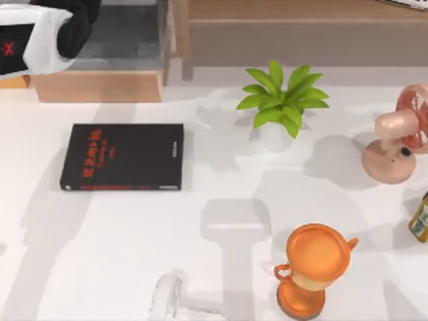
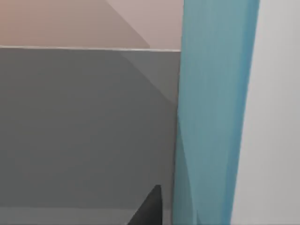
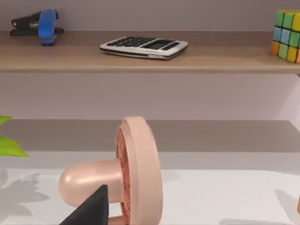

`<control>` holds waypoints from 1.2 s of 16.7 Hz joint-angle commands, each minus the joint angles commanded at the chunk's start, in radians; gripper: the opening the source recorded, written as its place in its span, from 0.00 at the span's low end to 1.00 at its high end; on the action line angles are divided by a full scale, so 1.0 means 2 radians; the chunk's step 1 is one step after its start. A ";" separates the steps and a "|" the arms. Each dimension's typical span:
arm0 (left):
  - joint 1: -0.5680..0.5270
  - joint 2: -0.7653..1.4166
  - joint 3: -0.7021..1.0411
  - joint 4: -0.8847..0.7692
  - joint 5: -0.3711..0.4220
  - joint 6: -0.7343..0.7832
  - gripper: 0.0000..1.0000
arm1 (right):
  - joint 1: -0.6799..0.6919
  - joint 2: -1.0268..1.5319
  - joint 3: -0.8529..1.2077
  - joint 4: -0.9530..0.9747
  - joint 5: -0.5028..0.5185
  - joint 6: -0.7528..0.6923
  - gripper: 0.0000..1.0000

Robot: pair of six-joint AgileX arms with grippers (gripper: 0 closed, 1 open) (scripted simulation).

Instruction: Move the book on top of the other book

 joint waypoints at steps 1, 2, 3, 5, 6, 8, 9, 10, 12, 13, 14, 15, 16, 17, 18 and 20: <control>0.000 0.000 0.000 0.000 0.000 0.000 0.40 | 0.000 0.000 0.000 0.000 0.000 0.000 1.00; 0.000 0.000 0.000 0.000 0.000 0.000 0.32 | 0.000 0.000 0.000 0.000 0.000 0.000 1.00; 0.000 0.000 0.000 0.000 0.000 0.000 0.25 | 0.000 0.000 0.000 0.000 0.000 0.000 1.00; 0.000 0.000 0.000 0.000 0.000 0.000 0.10 | 0.000 0.000 0.000 0.000 0.000 0.000 1.00; 0.000 0.000 0.000 0.000 0.000 0.000 0.02 | 0.000 0.000 0.000 0.000 0.000 0.000 1.00; 0.000 0.000 0.000 0.000 0.000 0.000 0.00 | 0.000 0.000 0.000 0.000 0.000 0.000 1.00; 0.000 0.000 0.000 0.000 0.000 0.000 0.00 | 0.000 0.000 0.000 0.000 0.000 0.000 1.00; 0.000 0.000 0.000 0.000 0.000 0.000 0.00 | 0.000 0.000 0.000 0.000 0.000 0.000 1.00; 0.000 0.000 0.000 0.000 0.000 0.000 0.00 | 0.000 0.000 0.000 0.000 0.000 0.000 1.00; 0.000 0.000 0.000 0.000 0.000 0.000 0.00 | 0.000 0.000 0.000 0.000 0.000 0.000 1.00; 0.000 0.000 0.000 0.000 0.000 0.000 0.00 | 0.000 0.000 0.000 0.000 0.000 0.000 1.00; 0.001 -0.001 0.000 0.000 0.000 0.001 0.00 | 0.000 0.000 0.000 0.000 0.000 0.000 1.00; 0.001 0.000 0.000 0.000 -0.001 0.001 0.00 | 0.000 0.000 0.000 0.000 0.000 0.000 1.00; 0.002 0.002 0.000 -0.001 -0.007 0.002 0.00 | 0.000 0.000 0.000 0.000 0.000 0.000 1.00; 0.004 0.004 -0.002 -0.003 -0.017 0.004 0.00 | 0.000 0.000 0.000 0.000 0.000 0.000 1.00; 0.007 0.007 -0.006 -0.006 -0.037 0.012 0.00 | 0.000 0.000 0.000 0.000 0.000 0.000 1.00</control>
